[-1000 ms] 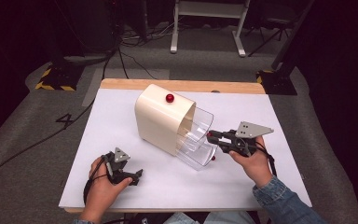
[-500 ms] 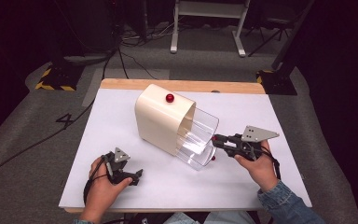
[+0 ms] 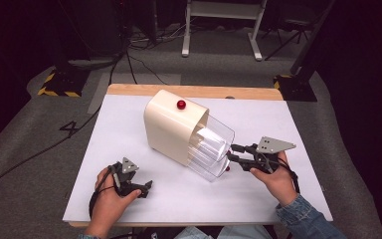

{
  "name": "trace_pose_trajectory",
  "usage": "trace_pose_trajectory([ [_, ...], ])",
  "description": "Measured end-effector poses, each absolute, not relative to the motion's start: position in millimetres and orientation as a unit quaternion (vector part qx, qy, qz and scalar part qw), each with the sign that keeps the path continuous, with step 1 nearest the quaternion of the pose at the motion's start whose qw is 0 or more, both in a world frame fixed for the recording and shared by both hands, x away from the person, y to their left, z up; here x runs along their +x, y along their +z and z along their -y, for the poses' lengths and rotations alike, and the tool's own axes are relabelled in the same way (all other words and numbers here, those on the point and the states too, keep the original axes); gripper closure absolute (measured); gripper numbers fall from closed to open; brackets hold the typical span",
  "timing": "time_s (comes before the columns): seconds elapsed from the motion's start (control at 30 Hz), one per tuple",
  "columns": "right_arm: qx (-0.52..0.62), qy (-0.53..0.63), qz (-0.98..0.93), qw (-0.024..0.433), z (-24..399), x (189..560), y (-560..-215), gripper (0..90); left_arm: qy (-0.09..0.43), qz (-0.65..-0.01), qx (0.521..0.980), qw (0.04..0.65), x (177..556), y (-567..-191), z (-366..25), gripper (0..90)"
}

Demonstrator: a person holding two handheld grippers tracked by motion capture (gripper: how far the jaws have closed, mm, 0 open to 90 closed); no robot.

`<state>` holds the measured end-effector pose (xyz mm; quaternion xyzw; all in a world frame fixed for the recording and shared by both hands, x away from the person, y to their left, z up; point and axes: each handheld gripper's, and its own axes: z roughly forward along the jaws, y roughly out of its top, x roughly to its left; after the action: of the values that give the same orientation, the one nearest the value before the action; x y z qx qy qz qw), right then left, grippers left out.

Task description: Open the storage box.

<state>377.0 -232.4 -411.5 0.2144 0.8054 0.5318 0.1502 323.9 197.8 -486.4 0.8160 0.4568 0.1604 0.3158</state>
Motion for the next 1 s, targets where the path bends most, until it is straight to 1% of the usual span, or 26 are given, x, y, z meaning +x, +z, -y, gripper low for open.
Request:
trace_pose_trajectory([
  [0.13,0.216,0.534,-0.804,0.147,236.7,375.2,-411.5,58.1,0.161,-0.456,0.816,0.315,323.9,-486.3,-197.9,0.0],
  [0.37,0.223,0.528,-0.804,0.157,251.4,370.9,-410.7,54.8,0.161,-0.457,0.816,0.315,323.7,-486.3,-197.8,0.0],
  [0.57,0.242,0.524,-0.799,0.171,275.5,367.1,-409.8,52.2,0.161,-0.457,0.816,0.316,323.9,-486.4,-197.9,0.0],
  [0.6,0.252,0.523,-0.796,0.173,284.8,366.1,-409.9,51.5,0.161,-0.457,0.816,0.316,323.9,-486.4,-197.9,0.0],
  [1.0,0.307,0.512,-0.782,0.179,328.7,361.6,-418.2,46.9,0.159,-0.457,0.816,0.315,324.1,-486.3,-198.0,0.0],
])
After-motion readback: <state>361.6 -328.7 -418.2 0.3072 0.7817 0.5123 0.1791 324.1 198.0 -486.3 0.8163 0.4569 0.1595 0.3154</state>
